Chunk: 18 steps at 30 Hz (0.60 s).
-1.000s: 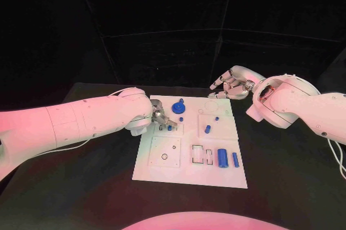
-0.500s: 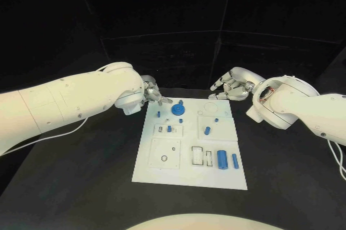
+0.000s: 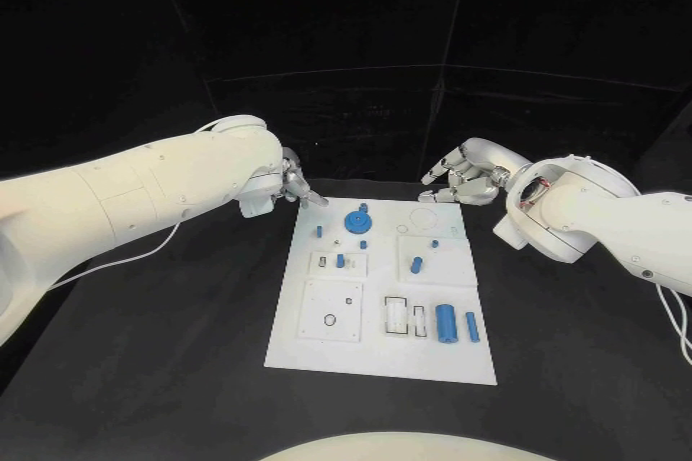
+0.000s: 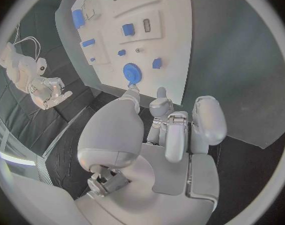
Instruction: Assemble the parts on the task board
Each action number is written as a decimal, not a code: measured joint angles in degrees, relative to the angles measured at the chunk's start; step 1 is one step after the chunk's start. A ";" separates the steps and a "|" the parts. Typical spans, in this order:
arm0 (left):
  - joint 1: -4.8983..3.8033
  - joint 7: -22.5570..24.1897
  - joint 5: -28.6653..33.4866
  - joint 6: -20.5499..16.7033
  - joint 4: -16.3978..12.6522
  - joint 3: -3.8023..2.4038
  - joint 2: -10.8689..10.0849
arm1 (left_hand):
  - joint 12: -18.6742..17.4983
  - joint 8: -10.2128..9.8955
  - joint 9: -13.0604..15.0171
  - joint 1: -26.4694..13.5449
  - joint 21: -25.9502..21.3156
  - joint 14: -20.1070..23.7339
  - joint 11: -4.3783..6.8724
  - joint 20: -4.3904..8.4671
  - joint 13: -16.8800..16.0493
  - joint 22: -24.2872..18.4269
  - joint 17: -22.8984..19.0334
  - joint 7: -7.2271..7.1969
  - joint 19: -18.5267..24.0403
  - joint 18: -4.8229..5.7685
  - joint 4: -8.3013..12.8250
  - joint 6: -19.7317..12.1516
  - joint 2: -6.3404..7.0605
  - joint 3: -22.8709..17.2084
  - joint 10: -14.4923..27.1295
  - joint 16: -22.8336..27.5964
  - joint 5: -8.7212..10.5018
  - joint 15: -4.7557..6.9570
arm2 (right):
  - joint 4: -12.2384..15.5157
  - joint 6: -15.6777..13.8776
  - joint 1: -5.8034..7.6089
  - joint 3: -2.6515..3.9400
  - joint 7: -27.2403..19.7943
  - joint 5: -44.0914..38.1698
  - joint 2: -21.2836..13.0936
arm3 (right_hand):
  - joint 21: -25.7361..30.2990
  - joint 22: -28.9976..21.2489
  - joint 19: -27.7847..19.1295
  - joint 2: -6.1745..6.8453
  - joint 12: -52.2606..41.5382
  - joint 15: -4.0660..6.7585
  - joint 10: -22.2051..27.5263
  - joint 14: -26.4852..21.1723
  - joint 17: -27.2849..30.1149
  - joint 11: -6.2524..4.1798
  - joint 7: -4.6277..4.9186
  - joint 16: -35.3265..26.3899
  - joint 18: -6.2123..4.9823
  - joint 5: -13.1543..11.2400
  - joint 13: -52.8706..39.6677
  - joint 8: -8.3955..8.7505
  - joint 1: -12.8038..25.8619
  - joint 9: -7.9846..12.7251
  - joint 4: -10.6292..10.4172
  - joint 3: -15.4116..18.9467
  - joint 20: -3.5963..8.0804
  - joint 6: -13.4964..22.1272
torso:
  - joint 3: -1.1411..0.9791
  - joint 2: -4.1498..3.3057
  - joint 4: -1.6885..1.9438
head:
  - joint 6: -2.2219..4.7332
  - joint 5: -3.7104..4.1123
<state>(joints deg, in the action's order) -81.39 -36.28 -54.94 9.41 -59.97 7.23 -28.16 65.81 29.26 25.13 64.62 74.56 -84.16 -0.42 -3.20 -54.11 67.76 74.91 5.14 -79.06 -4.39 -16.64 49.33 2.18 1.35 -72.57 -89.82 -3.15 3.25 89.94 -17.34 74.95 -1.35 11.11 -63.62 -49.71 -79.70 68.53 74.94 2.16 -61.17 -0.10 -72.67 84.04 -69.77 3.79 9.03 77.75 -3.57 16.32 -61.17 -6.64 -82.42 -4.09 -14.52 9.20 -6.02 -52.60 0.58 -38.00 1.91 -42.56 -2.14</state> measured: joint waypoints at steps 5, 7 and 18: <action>0.89 0.59 -0.03 1.45 2.64 0.83 1.53 | 0.52 0.00 -0.75 -1.11 0.28 0.00 0.00 0.00 -0.31 0.50 0.00 -0.24 0.00 0.00 -0.19 1.57 -1.11 1.73 0.00 0.00 0.00 0.00 | -0.09 0.01 0.00 0.00 -0.04 0.00 0.15 | 0.00 -0.12 0.00 0.00 0.00 0.00 0.00 0.00 0.00 0.00 0.00 -0.22 0.00 0.37 0.00 -0.24 0.00 0.00 0.00 0.00 0.00 0.00 | 0.03 -0.03 -0.01 | -0.12 0.08; 1.18 0.85 -0.05 1.97 3.74 0.97 2.05 | 0.53 0.00 -0.78 -1.11 0.28 0.00 0.00 0.00 -0.35 0.59 0.00 -0.43 0.00 0.00 -0.03 1.77 -1.11 1.89 0.00 0.00 0.00 0.00 | -0.15 0.02 0.00 0.00 -0.05 0.00 0.20 | 0.00 -0.12 0.00 -0.23 0.00 0.00 0.00 0.00 0.08 0.00 0.00 -0.22 0.00 0.69 0.00 -0.24 -0.23 0.00 0.00 0.00 0.00 0.00 | 0.02 -0.02 -0.01 | -0.14 0.09; 2.13 2.12 -0.12 3.79 6.71 1.13 3.88 | 0.76 0.00 -1.23 -1.09 0.49 0.00 0.22 -0.01 -0.59 0.94 0.00 -0.65 -0.39 0.01 0.14 2.37 -1.12 2.40 -0.22 0.00 0.00 0.00 | -0.36 0.03 0.00 0.00 -0.16 0.00 0.87 | 0.23 -0.12 0.00 -0.23 0.00 0.00 0.00 0.00 0.08 0.00 0.00 -0.22 0.00 0.69 -0.01 -0.24 -0.23 0.00 -0.16 0.16 0.00 0.00 | -0.03 0.01 0.00 | -0.16 -0.32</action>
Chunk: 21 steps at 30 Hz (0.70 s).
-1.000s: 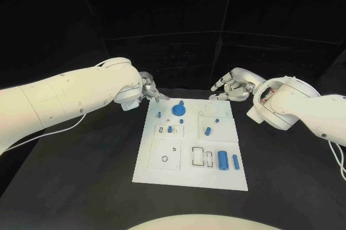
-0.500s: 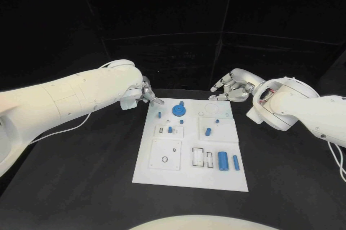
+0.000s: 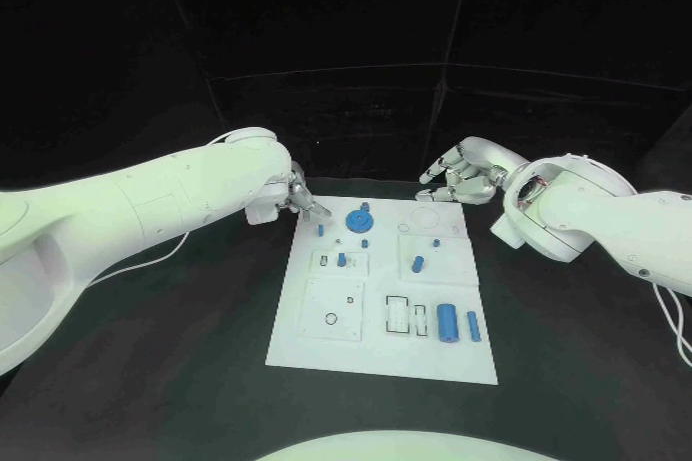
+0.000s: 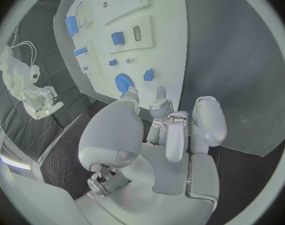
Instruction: Assemble the parts on the task board
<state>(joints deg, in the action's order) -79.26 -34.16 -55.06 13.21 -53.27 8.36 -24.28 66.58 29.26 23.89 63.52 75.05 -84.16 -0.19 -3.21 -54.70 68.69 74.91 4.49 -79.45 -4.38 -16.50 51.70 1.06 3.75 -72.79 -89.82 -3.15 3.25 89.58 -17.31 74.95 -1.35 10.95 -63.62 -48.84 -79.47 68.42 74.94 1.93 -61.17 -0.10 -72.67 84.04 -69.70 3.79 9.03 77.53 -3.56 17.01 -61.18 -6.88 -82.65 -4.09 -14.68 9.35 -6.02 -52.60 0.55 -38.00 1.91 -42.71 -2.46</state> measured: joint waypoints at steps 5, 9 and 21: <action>0.49 0.45 -0.02 0.68 0.72 0.01 0.88 | 0.00 0.00 -0.24 0.83 0.20 0.00 0.00 0.00 0.04 0.04 0.00 0.20 0.00 0.00 -0.01 0.21 -0.27 0.28 0.00 0.00 0.00 0.00 | -0.10 0.01 0.00 0.00 -0.05 0.00 0.16 | 0.00 -0.08 0.00 0.00 0.00 0.00 0.00 0.00 0.00 0.00 0.00 0.00 0.00 0.30 0.00 0.00 0.00 0.00 0.00 0.00 0.00 0.00 | -0.03 0.01 0.00 | -0.13 0.08; 0.87 0.76 -0.03 1.04 1.41 0.02 1.51 | 0.00 0.00 -0.37 1.08 0.20 0.00 0.00 0.00 0.13 0.07 0.00 0.00 0.00 0.00 0.15 0.42 -0.53 0.44 0.00 0.00 0.00 0.00 | -0.13 0.01 0.00 0.00 -0.09 0.00 0.28 | 0.00 -0.08 0.00 0.00 0.00 0.00 0.00 0.00 -0.01 0.00 0.00 0.00 0.00 0.30 0.00 0.00 0.00 0.00 0.00 0.00 0.00 0.00 | -0.03 0.02 0.01 | -0.16 0.10; 1.23 1.31 -0.41 1.54 3.53 0.02 2.74 | 0.00 0.01 -0.91 2.93 0.19 0.00 0.00 0.00 0.21 0.24 0.00 0.01 0.00 0.00 0.15 0.84 -1.16 0.75 0.00 0.00 0.00 0.00 | -0.23 0.05 0.00 0.00 -0.15 0.00 0.56 | 0.00 -0.07 0.00 0.00 0.00 0.00 0.00 0.00 0.00 0.00 0.00 0.00 0.00 0.30 -0.01 0.00 0.00 0.00 0.00 0.00 0.00 0.00 | -0.04 0.03 0.06 | -0.31 0.26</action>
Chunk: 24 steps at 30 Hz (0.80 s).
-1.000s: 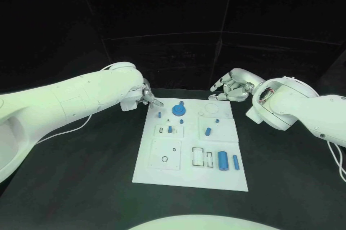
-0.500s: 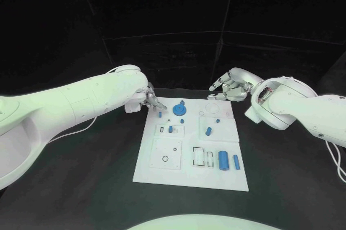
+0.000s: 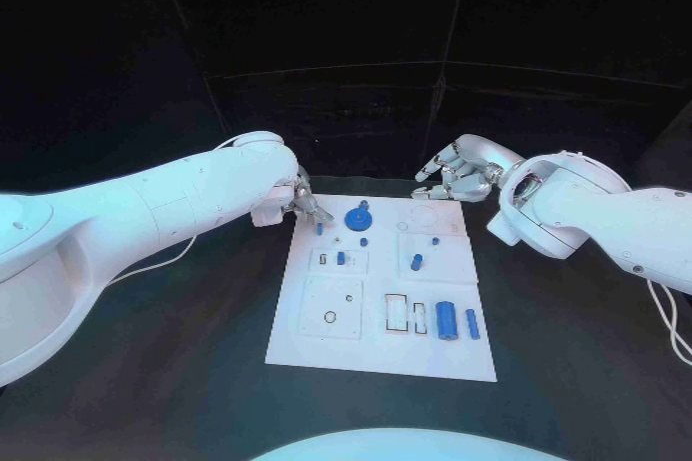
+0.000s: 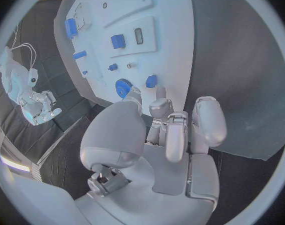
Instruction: Assemble the parts on the task board
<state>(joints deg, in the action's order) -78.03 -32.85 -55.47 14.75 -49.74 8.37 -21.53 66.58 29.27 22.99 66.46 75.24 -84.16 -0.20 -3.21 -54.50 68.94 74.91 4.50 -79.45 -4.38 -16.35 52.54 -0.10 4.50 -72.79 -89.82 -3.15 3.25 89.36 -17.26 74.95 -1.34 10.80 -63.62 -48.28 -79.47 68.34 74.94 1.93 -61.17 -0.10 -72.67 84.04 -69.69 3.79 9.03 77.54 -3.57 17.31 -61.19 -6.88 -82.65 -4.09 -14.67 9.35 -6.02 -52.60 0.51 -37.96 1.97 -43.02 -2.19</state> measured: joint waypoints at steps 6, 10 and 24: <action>0.11 0.19 -0.56 -0.01 0.74 -0.01 0.23 | 0.00 -0.20 -0.35 1.74 0.22 0.00 0.00 0.16 0.00 0.31 0.00 0.00 -0.16 0.00 0.00 0.40 -0.79 0.00 0.00 0.00 0.00 0.00 | -0.05 0.04 0.00 0.00 -0.02 0.00 0.08 | 0.00 0.00 0.00 0.00 0.00 0.00 0.00 0.00 0.05 0.00 0.00 0.00 0.00 0.00 0.00 0.00 0.00 0.00 0.00 0.00 0.00 0.00 | 0.00 0.03 0.00 | -0.07 0.06; 0.18 0.31 -0.85 -0.01 0.94 -0.02 0.43 | 0.00 -0.20 -0.46 2.41 0.22 0.00 0.02 0.16 0.00 0.39 0.00 -0.20 -0.16 0.00 0.18 0.61 -1.00 0.13 -0.02 0.00 0.00 0.00 | -0.07 0.06 0.00 0.00 -0.04 0.00 0.17 | 0.00 0.00 0.00 0.00 0.00 0.00 0.00 0.00 0.04 0.00 0.00 0.00 0.00 0.00 0.00 0.00 0.00 0.00 0.00 0.00 0.00 0.00 | 0.00 0.03 0.00 | -0.23 0.08; 0.47 0.61 -1.25 0.05 1.37 -0.02 1.07 | 0.21 -0.19 -0.52 3.02 0.22 0.00 0.21 0.16 -0.03 0.41 0.00 -0.21 -0.16 0.00 0.43 1.01 -1.05 -0.12 -0.21 0.00 0.00 0.00 | -0.06 0.15 0.00 0.00 -0.06 0.00 0.31 | 0.00 0.01 0.00 0.00 0.00 0.00 0.00 0.00 0.04 0.00 0.00 0.00 0.00 0.00 0.00 0.00 0.00 0.00 0.00 0.00 0.00 0.00 | -0.02 0.03 0.01 | -0.29 0.15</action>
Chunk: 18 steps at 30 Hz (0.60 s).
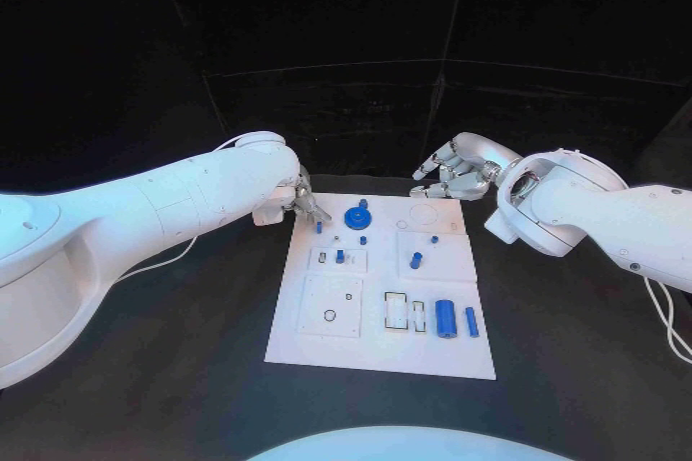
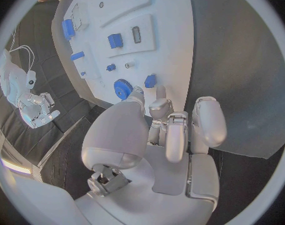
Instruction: Assemble the parts on the task board
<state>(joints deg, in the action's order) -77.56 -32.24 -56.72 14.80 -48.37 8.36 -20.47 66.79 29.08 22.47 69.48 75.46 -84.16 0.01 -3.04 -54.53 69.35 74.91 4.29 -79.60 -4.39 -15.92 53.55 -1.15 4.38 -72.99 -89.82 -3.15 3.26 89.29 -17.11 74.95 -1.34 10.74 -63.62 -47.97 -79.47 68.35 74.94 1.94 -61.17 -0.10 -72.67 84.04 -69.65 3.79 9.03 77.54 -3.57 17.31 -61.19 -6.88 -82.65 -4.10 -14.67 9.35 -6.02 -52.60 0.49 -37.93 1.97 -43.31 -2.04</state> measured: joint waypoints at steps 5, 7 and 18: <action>0.05 0.10 -0.05 0.20 0.09 0.00 0.12 | 0.00 0.00 -0.05 0.27 0.00 0.00 0.00 0.00 0.00 0.06 0.00 0.00 0.00 0.00 0.05 0.00 -0.27 -0.05 0.00 0.00 0.00 0.00 | 0.00 0.05 0.00 0.00 0.00 0.00 0.05 | 0.00 0.00 0.00 0.00 0.00 0.00 0.00 0.00 0.00 0.00 0.00 0.00 0.00 0.00 0.00 0.00 0.00 0.00 0.00 0.00 0.00 0.00 | 0.00 0.02 0.03 | -0.02 0.02; 0.06 0.12 -0.06 0.30 0.11 0.00 0.14 | 0.00 0.00 -0.05 0.27 0.00 0.00 0.00 0.00 0.00 0.07 0.00 0.00 0.00 0.00 0.05 0.00 -0.27 -0.05 0.00 0.00 0.00 0.00 | -0.01 0.06 0.00 0.00 0.00 0.00 0.07 | 0.00 0.00 0.00 0.00 0.00 0.00 0.00 0.00 0.00 0.00 0.00 0.00 0.00 0.00 0.00 0.00 0.00 0.00 0.00 0.00 0.00 0.00 | 0.00 0.02 0.04 | -0.03 0.02; 0.17 0.30 -0.12 0.90 0.28 0.00 0.40 | 0.00 0.00 -0.30 1.83 0.00 0.00 0.00 0.18 0.00 0.25 0.00 -0.19 -0.18 0.00 0.53 0.23 -0.67 -0.53 0.00 0.00 0.00 0.00 | -0.03 0.15 0.00 0.00 0.00 0.00 0.17 | 0.00 -0.03 0.00 -0.03 0.00 0.00 0.00 0.00 0.00 0.00 0.00 0.00 0.00 0.00 -0.03 0.00 -0.03 0.00 -0.06 0.05 0.00 0.00 | 0.03 0.02 0.05 | -0.20 -0.12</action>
<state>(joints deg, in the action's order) -77.39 -31.94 -56.83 15.71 -48.09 8.36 -20.07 66.79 29.08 22.17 71.31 75.46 -84.16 0.01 -2.86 -54.53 69.60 74.91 4.10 -79.78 -4.38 -15.39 53.78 -1.82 3.85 -72.99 -89.82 -3.15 3.26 89.26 -16.96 74.95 -1.34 10.74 -63.62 -47.80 -79.47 68.32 74.94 1.91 -61.17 -0.10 -72.67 84.04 -69.66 3.79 9.02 77.54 -3.57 17.31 -61.23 -6.88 -82.68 -4.10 -14.73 9.40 -6.02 -52.60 0.52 -37.91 2.03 -43.51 -2.15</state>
